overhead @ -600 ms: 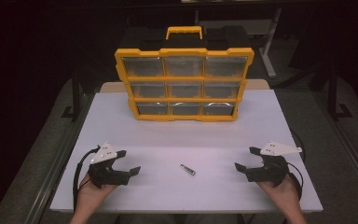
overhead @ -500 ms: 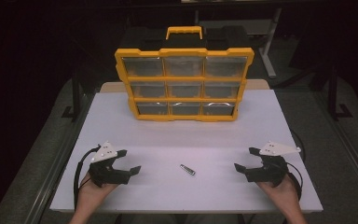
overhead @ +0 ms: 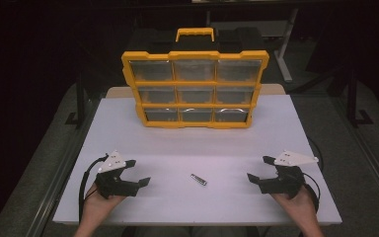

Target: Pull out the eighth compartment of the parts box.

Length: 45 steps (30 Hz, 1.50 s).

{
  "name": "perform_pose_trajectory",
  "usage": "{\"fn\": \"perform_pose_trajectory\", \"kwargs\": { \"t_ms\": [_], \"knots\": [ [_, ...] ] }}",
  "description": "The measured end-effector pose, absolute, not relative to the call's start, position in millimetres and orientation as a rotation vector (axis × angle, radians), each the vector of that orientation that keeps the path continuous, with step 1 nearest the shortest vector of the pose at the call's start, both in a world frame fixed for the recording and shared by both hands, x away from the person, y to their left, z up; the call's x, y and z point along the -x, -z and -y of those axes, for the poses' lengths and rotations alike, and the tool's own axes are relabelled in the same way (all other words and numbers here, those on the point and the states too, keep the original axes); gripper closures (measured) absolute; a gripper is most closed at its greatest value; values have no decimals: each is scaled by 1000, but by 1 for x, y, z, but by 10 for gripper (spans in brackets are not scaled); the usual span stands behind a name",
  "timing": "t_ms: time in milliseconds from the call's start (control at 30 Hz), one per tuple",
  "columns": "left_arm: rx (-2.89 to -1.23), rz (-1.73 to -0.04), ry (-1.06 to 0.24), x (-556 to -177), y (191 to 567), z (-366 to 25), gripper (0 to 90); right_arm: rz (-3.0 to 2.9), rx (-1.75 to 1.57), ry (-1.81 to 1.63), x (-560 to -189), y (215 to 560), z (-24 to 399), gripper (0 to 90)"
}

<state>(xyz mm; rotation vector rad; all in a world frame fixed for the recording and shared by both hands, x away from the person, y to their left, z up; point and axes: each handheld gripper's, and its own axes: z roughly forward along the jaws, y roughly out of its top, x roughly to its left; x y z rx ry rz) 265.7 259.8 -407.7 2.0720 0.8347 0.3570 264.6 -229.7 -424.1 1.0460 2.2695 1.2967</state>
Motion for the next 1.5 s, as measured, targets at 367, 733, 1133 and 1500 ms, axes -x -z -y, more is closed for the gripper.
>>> {"fn": "perform_pose_trajectory", "kwargs": {
  "t_ms": [367, 733, 1133, 1500],
  "knots": [
    [-2062, -820, -336, -267, 407, -258, 175, -2258, -1045, -1297, -262, 424, 232, 139],
    [-2027, -760, -223, -272, 402, -251, 176, -2252, -1042, -1281, -259, 423, 233, 139],
    [-2016, -690, -67, -291, 401, -226, 210, -2228, -1048, -1282, -258, 418, 237, 136],
    [-1945, -685, 78, -312, 398, -197, 246, -2214, -1066, -1296, -262, 414, 239, 136]
  ]
}}
